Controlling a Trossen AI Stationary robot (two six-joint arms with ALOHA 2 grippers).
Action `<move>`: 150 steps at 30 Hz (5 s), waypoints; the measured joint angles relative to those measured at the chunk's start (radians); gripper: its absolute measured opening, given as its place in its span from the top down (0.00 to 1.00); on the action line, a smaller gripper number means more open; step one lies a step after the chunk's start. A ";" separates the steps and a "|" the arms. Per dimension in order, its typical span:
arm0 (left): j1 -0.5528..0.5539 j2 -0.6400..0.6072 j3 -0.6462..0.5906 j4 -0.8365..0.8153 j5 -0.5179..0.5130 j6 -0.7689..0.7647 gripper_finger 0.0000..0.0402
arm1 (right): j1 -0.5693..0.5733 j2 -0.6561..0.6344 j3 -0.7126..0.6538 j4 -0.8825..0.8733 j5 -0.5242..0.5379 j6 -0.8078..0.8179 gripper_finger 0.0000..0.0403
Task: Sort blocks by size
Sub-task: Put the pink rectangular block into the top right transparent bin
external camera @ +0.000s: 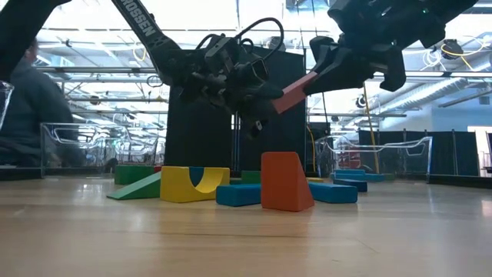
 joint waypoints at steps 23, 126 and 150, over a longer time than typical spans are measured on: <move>-0.039 0.001 -0.001 0.052 -0.049 0.095 0.61 | -0.001 -0.002 0.000 0.009 -0.040 0.082 0.86; -0.070 -0.243 -0.016 -0.499 -0.816 0.272 0.43 | -0.938 0.046 0.000 -0.275 0.154 0.504 0.72; -0.077 -0.243 -0.016 -0.510 -0.823 0.270 0.43 | -0.938 0.046 0.000 -0.223 0.025 0.538 0.81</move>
